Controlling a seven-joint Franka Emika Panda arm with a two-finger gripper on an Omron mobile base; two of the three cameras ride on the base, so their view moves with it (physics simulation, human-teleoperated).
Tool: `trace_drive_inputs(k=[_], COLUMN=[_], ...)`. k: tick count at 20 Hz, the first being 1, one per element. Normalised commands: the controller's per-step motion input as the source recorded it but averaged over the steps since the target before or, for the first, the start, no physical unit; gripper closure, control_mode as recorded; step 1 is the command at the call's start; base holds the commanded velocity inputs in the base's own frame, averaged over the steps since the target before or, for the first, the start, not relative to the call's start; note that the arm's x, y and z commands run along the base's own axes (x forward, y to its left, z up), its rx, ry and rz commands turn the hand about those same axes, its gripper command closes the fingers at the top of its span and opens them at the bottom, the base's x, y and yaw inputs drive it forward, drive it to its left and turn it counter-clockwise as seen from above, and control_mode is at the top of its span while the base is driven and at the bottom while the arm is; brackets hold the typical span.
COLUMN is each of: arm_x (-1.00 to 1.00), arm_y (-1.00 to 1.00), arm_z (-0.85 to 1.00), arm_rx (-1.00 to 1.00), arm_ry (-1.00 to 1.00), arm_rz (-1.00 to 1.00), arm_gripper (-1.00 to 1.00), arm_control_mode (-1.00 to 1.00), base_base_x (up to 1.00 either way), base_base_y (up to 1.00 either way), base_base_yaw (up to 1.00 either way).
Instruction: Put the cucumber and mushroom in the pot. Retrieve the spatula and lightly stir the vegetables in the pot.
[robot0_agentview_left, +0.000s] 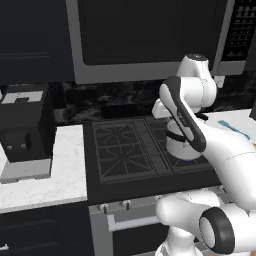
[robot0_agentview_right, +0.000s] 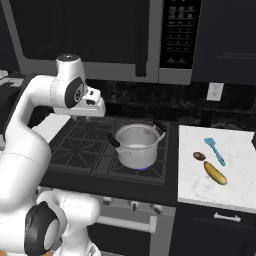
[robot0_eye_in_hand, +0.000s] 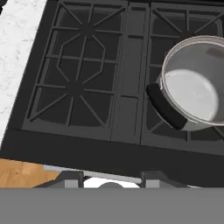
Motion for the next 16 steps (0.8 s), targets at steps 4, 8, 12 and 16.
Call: trace_drive_inputs(k=[4,8,12,16], arm_x=[-0.01,0.00,0.00,0.00], arm_y=[0.00,0.00,0.00,0.00], arm_z=[0.00,0.00,0.00,0.00], arm_rx=[0.00,0.00,0.00,0.00], arm_ry=[0.00,0.00,0.00,0.00], arm_rz=[0.00,0.00,0.00,0.00], arm_gripper=[-1.00,-1.00,-1.00,-1.00], arm_control_mode=[1.00,1.00,1.00,1.00], base_base_x=[-0.16,-0.31,-0.14,-0.02], base_base_y=[-0.03,-0.41,-0.65,-0.76], base_base_yaw=[0.00,-0.07,-0.05,-0.03])
